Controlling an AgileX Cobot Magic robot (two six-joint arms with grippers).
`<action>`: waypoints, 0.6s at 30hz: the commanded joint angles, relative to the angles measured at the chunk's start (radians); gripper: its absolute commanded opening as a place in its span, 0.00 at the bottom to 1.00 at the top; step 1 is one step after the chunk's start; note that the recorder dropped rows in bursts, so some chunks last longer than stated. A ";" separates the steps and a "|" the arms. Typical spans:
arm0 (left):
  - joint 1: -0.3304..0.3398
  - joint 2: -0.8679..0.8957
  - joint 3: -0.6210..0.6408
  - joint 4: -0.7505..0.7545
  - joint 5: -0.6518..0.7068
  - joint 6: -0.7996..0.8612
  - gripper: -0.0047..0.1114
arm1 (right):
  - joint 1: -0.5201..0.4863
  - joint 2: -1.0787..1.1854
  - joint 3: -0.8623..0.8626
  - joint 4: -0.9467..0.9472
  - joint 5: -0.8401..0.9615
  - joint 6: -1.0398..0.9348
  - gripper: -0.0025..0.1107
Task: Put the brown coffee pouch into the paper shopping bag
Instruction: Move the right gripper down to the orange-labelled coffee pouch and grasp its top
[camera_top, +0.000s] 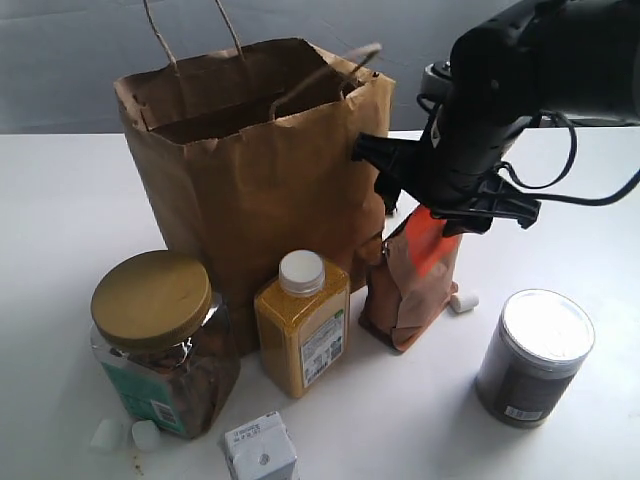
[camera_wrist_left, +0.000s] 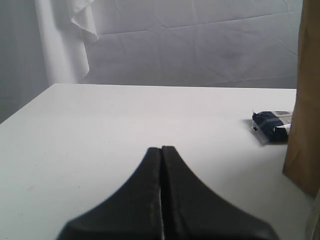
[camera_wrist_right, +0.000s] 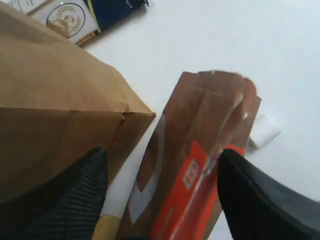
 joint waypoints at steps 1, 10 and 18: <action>0.004 -0.003 0.004 0.004 -0.004 -0.003 0.04 | 0.005 0.036 -0.007 -0.031 -0.013 0.005 0.48; 0.004 -0.003 0.004 0.004 -0.004 -0.003 0.04 | 0.005 0.034 0.009 -0.040 -0.001 0.005 0.02; 0.004 -0.003 0.004 0.004 -0.004 -0.003 0.04 | 0.014 -0.084 0.009 -0.126 0.063 0.000 0.02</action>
